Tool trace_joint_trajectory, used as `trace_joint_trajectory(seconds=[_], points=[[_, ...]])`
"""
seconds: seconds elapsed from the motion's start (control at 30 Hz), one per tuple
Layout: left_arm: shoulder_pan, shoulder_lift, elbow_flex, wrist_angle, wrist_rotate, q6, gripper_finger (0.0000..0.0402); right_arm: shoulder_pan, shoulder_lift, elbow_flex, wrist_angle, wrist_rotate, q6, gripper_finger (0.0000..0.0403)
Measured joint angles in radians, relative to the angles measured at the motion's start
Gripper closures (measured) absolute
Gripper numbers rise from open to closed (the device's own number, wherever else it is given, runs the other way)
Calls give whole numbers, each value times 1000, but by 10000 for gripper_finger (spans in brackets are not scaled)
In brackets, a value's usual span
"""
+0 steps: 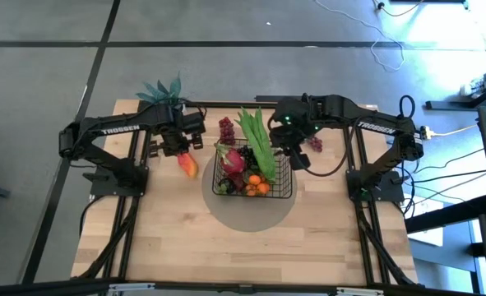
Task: Build produce basket
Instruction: Put the red mango into the black wire basket
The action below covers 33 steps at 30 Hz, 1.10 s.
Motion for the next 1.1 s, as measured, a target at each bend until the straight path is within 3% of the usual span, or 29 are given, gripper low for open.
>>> trace_joint_trajectory(seconds=[0.3,0.63,0.77,1.1], points=[[-37,0,0,11,-4,17,356,0,0,0,40,0,0,297],[-42,0,0,-18,-58,-135,340,0,0,0,41,0,0,297],[-42,0,-6,-9,-84,-250,315,0,0,0,41,0,0,297],[-41,1,-102,109,-84,-396,204,0,1,0,42,0,0,297]])
